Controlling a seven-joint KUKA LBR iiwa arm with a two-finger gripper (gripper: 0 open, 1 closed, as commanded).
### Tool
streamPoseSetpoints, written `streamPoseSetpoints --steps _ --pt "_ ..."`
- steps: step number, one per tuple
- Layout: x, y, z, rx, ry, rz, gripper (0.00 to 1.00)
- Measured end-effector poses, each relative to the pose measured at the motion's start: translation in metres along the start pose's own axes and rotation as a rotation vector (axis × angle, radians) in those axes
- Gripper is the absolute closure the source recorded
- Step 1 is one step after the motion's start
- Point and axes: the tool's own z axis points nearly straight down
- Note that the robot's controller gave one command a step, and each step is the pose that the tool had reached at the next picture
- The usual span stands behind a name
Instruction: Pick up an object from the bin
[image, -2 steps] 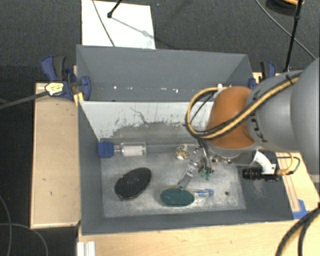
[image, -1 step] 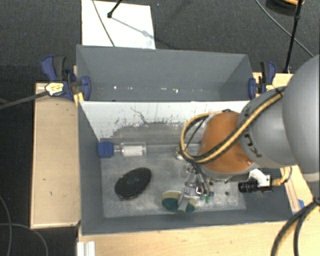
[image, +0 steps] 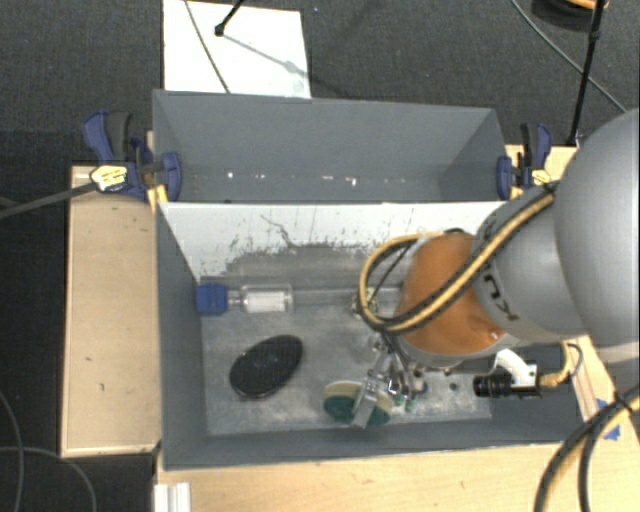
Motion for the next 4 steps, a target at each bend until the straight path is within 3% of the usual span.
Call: streamPoseSetpoints --steps 1,2,3,4 --pt "-0.032 0.015 0.0 -0.004 0.001 -0.247 0.0" --pt "0.004 0.001 0.0 0.0 -0.001 -0.404 0.0" --pt "0.004 0.003 0.0 -0.003 -0.003 -0.401 1.0" --pt "0.003 0.001 0.0 0.0 -0.005 -0.398 0.0"
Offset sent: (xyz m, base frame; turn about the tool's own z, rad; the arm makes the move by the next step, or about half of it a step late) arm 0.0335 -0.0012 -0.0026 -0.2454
